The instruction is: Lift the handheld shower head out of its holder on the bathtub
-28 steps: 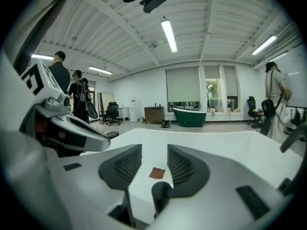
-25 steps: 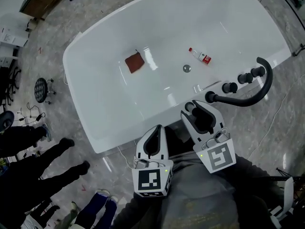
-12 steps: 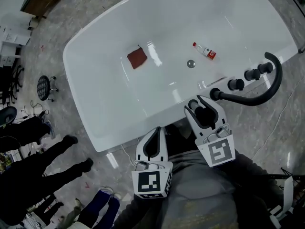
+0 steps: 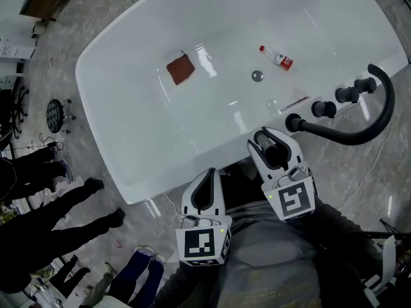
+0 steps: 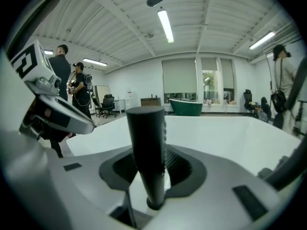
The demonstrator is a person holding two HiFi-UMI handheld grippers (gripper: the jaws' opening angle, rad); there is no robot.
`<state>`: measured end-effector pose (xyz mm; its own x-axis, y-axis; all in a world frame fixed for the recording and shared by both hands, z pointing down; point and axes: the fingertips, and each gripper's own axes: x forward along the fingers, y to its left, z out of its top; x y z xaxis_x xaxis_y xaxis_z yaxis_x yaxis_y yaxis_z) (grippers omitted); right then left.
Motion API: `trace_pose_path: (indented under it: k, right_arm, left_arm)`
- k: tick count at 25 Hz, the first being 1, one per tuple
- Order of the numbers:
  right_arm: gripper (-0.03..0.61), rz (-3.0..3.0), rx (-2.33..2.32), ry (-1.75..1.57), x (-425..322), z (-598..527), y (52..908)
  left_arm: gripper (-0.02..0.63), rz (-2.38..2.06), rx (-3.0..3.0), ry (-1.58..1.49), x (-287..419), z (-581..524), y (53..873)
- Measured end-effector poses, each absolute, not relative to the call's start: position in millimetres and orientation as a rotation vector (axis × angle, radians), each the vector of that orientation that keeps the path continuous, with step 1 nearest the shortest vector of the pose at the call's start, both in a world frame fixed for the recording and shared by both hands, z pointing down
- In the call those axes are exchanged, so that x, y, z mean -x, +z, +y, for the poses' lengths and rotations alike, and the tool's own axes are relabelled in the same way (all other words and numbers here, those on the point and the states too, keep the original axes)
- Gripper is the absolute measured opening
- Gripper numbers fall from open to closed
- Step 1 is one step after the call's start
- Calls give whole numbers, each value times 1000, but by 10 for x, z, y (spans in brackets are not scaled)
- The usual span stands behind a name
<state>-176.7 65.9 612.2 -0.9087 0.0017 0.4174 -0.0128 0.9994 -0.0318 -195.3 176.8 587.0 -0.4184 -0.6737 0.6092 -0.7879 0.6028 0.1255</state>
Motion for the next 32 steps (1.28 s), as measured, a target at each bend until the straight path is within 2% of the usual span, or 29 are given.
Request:
trace_pose_path:
  k: [1,15,23,32]
  right_arm:
    - [120,-2701,-1,43,1762,669,6144]
    - [114,-2646,25,19,1753,698,6154]
    - [112,-2724,47,13,1881,686,5674]
    - [112,-2778,97,-33,2015,760,4588]
  left_arm:
    - [3,-2201,-1149,239,1955,1763,5869]
    - [3,-2223,-1131,210,2031,1761,5671]
    - [3,-2262,-1104,188,2110,1779,5424]
    - [3,-2311,-1105,143,2210,1805,4516]
